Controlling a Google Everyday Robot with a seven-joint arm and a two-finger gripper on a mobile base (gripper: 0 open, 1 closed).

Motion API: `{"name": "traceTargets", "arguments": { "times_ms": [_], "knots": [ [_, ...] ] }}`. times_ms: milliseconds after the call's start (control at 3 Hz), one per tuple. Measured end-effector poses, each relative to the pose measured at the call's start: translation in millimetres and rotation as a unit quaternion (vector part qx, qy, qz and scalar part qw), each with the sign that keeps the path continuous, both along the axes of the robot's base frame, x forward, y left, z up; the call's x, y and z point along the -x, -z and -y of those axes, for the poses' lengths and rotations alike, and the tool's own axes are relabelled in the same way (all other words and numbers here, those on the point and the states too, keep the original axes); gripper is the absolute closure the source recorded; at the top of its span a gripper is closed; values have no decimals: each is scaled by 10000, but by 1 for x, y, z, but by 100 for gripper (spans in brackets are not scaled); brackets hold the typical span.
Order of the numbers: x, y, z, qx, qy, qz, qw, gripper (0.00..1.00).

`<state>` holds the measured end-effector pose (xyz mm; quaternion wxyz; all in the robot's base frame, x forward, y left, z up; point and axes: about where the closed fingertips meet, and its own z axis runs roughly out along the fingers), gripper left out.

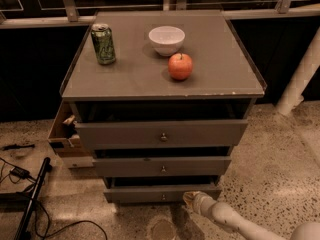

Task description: Close bottom drawer

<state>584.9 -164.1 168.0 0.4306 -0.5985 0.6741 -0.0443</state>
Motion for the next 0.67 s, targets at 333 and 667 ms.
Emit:
{"name": "traceTargets", "arguments": {
  "times_ms": [333, 667],
  "knots": [
    [-11, 0, -1, 2, 41, 57, 10000, 100],
    [-37, 9, -11, 34, 49, 80, 10000, 100]
  ]
}}
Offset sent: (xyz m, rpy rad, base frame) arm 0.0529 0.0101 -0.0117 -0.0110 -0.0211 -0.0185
